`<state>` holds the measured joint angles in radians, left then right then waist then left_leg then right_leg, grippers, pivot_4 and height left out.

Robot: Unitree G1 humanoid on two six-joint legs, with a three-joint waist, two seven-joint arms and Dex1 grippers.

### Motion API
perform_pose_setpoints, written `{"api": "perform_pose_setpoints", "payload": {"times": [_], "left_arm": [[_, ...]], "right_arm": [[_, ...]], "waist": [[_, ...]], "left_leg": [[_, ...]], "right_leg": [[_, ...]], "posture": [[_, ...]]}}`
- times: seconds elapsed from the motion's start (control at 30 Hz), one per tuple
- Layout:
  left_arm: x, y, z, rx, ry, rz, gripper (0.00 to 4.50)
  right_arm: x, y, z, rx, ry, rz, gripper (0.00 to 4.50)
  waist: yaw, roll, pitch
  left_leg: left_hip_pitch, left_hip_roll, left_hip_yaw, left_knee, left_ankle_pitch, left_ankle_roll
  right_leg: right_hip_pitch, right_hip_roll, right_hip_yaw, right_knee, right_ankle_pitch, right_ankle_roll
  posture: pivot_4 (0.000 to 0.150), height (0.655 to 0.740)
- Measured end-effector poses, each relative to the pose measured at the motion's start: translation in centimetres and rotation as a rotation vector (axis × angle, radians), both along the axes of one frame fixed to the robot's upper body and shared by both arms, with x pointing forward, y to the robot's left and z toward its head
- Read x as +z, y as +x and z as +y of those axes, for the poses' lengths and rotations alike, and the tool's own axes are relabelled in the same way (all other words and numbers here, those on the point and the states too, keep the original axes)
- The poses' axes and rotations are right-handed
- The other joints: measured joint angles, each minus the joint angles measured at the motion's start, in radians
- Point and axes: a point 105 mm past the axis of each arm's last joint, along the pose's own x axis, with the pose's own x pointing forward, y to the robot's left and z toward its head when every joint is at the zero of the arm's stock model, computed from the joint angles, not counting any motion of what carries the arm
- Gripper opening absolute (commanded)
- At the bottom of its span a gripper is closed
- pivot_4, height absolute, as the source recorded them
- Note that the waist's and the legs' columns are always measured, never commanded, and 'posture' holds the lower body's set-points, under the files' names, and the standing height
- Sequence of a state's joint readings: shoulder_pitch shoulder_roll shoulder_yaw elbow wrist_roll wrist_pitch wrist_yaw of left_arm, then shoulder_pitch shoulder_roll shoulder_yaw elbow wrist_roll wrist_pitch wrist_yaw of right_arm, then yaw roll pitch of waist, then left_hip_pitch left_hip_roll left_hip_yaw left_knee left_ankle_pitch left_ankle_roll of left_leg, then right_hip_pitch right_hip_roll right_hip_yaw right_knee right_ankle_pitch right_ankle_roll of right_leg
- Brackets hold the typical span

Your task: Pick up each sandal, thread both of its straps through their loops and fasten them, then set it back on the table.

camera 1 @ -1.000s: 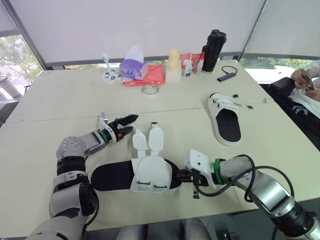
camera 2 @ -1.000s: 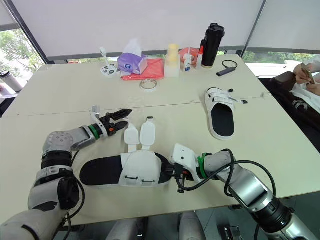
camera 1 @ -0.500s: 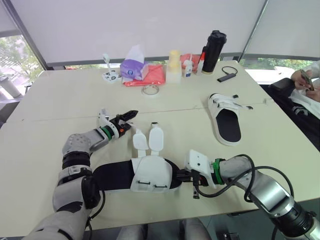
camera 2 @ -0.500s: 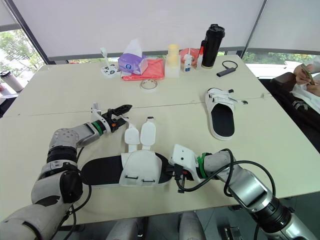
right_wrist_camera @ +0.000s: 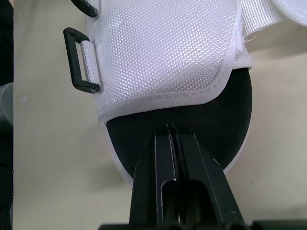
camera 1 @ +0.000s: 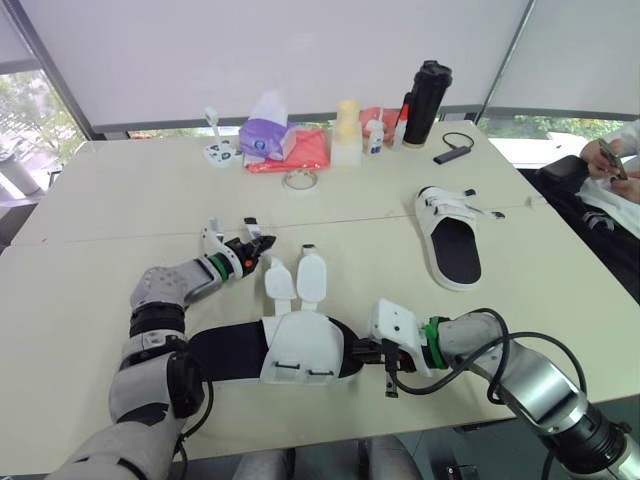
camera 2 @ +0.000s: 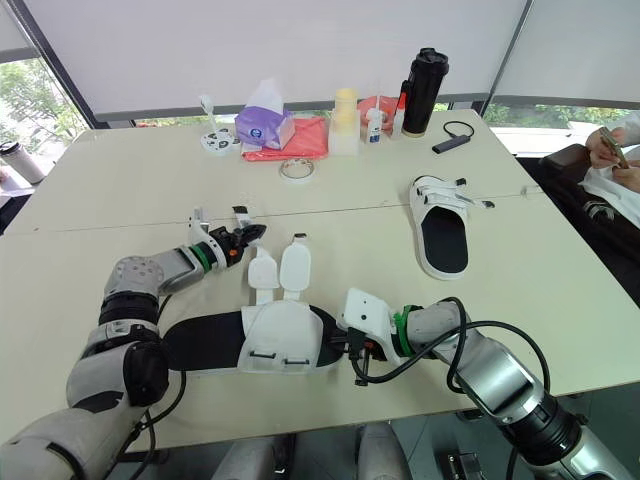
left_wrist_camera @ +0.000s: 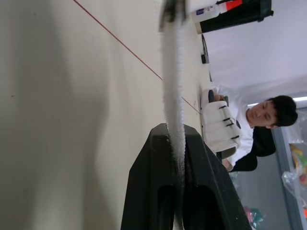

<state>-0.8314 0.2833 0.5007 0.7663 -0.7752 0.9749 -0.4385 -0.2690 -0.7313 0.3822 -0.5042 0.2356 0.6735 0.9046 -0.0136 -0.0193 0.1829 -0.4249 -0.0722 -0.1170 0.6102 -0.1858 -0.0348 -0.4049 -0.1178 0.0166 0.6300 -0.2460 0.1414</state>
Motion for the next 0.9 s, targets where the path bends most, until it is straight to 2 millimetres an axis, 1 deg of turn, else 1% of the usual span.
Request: {"api": "perform_pose_setpoints", "payload": {"times": [0.1,0.17,0.23,0.3,0.33,0.4,0.47,0.5,0.53,0.63,0.77,0.83,0.9], "left_arm": [[1.5,-0.3,-0.5,-0.048,0.025,-0.092,0.10],[4.7,-1.8,-2.1,-0.183,0.101,-0.296,0.10],[8.3,-4.1,-4.0,-0.333,0.153,-0.520,0.10],[11.2,-6.5,-5.9,-0.465,0.164,-0.708,0.10],[12.0,-7.4,-6.5,-0.511,0.155,-0.766,0.10],[12.8,-9.4,-7.0,-0.605,0.134,-0.848,0.10],[13.0,-11.9,-7.0,-0.738,0.139,-0.910,0.10],[13.0,-12.4,-6.9,-0.771,0.141,-0.917,0.10],[12.8,-13.5,-6.8,-0.843,0.167,-0.929,0.10],[10.9,-16.2,-6.3,-1.035,0.236,-0.915,0.10],[8.0,-18.1,-5.4,-1.193,0.327,-0.905,0.10],[7.1,-18.6,-5.2,-1.242,0.367,-0.934,0.10],[6.3,-19.0,-5.1,-1.277,0.434,-1.021,0.10]], "right_arm": [[0.0,0.0,0.0,0.002,0.000,0.000,0.00],[0.1,0.0,0.0,0.003,-0.001,-0.002,0.00],[0.1,0.1,0.0,0.003,-0.003,-0.002,0.00],[0.1,0.1,0.1,0.006,-0.002,-0.004,0.00],[0.0,0.1,0.1,0.006,-0.003,-0.003,0.00],[0.0,0.1,0.1,0.008,-0.003,0.001,0.00],[0.0,0.1,0.1,0.012,-0.005,0.002,0.00],[0.0,0.1,0.0,0.011,-0.006,0.002,0.00],[0.0,0.2,0.0,0.013,-0.007,0.001,0.00],[0.0,0.2,-0.1,0.016,-0.012,0.000,0.00],[0.0,0.2,-0.1,0.018,-0.013,-0.002,0.00],[0.0,0.2,-0.2,0.021,-0.015,-0.002,0.00],[0.0,0.1,-0.2,0.026,-0.015,-0.002,0.00]], "waist": [[-0.001,0.000,0.000],[-0.001,-0.001,0.001],[-0.001,-0.001,0.001],[0.000,-0.001,0.000],[0.000,0.000,0.000],[-0.003,0.000,0.000],[-0.003,0.000,0.000],[-0.002,0.000,0.000],[-0.002,0.000,0.001],[-0.001,0.000,0.000],[0.000,0.000,0.000],[0.002,0.000,0.000],[0.002,0.001,0.000]], "left_leg": [[-0.001,0.000,0.000,0.000,0.000,0.000],[-0.001,0.000,0.000,-0.001,0.000,0.000],[-0.001,0.001,0.000,-0.001,0.000,-0.001],[-0.001,0.001,0.001,-0.001,0.000,-0.001],[-0.001,0.001,0.001,-0.001,0.000,-0.001],[0.000,0.001,0.001,-0.001,0.000,-0.001],[-0.001,0.001,0.001,-0.001,0.000,-0.001],[-0.001,0.001,0.001,-0.001,0.000,-0.001],[-0.001,0.001,0.001,-0.001,0.000,-0.001],[-0.001,0.002,0.001,-0.002,0.000,-0.001],[-0.001,0.003,0.001,-0.003,0.000,-0.001],[-0.001,0.004,0.001,-0.004,-0.002,-0.003],[-0.001,0.006,0.001,-0.006,-0.002,-0.003]], "right_leg": [[-0.001,0.000,0.000,0.000,0.000,0.000],[-0.001,0.000,0.000,0.000,0.000,0.000],[-0.001,0.000,0.000,-0.001,0.000,-0.001],[-0.001,0.000,0.001,-0.001,-0.002,-0.004],[0.000,0.000,0.001,-0.001,-0.002,-0.004],[-0.001,0.000,0.001,-0.001,-0.002,-0.005],[-0.001,0.000,0.001,-0.001,-0.002,-0.005],[-0.001,0.000,0.001,-0.001,-0.002,-0.005],[-0.001,0.000,0.001,-0.002,-0.002,-0.005],[-0.001,-0.001,0.001,-0.003,-0.002,-0.006],[-0.001,-0.001,0.002,-0.005,-0.002,-0.007],[0.000,-0.001,0.001,-0.008,-0.001,-0.008],[0.000,-0.001,0.001,-0.013,0.000,-0.009]], "posture": [[0.150,0.7400],[0.150,0.7400],[0.150,0.7400],[0.150,0.7400],[0.150,0.7400],[0.150,0.7400],[0.150,0.7400],[0.150,0.7400],[0.150,0.7400],[0.150,0.7400],[0.150,0.7400],[0.150,0.7400],[0.150,0.7400]]}}
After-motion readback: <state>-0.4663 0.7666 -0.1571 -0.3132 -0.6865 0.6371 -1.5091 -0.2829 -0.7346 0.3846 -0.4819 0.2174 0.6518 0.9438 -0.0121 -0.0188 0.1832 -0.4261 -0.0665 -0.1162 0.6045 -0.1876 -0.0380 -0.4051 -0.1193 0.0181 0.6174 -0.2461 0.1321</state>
